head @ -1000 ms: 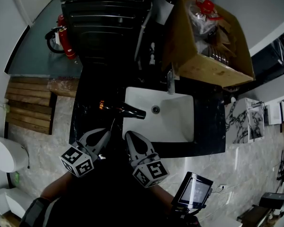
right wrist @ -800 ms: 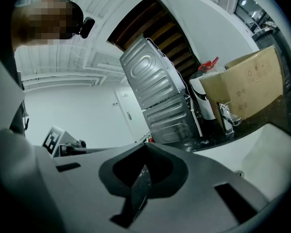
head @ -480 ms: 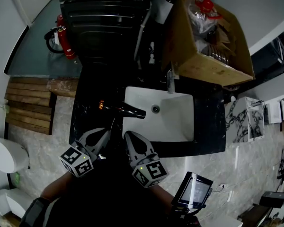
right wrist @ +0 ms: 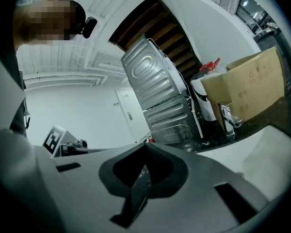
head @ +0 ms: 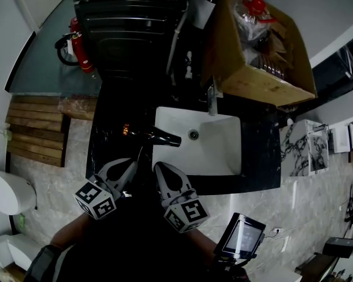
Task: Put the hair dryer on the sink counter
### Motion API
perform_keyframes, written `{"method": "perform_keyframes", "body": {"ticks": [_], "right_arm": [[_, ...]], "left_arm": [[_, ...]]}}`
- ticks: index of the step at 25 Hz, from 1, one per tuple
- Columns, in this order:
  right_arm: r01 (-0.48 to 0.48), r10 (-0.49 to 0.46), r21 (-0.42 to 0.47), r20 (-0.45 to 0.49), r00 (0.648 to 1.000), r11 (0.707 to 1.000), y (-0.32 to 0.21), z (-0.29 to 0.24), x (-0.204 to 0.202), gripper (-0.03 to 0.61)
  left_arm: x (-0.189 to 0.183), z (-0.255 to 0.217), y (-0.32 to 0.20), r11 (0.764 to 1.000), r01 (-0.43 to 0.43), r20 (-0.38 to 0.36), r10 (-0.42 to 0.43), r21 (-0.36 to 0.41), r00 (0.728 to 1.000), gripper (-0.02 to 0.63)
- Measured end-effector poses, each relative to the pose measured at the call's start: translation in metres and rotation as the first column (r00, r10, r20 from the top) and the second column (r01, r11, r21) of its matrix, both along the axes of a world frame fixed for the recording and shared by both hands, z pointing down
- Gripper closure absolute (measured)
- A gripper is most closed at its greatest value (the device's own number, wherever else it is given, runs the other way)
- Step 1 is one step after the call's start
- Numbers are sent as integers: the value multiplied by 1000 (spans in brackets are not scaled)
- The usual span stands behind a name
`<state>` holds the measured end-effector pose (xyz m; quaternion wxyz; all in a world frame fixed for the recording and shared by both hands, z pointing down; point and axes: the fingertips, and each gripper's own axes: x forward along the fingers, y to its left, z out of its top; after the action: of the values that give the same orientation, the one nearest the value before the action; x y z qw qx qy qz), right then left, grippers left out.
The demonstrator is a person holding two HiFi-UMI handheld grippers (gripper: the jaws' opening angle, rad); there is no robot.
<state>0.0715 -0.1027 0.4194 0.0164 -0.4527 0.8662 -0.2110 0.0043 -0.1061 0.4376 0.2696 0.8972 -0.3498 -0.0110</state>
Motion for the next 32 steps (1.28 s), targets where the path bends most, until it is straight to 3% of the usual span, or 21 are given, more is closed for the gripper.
{"method": "perform_keyframes", "body": {"ticks": [32], "right_arm": [[16, -16, 11, 16, 1000, 1000, -2, -1, -2, 583]], "left_arm": [[-2, 7, -5, 1000, -3, 16, 3, -9, 1000, 611]]}}
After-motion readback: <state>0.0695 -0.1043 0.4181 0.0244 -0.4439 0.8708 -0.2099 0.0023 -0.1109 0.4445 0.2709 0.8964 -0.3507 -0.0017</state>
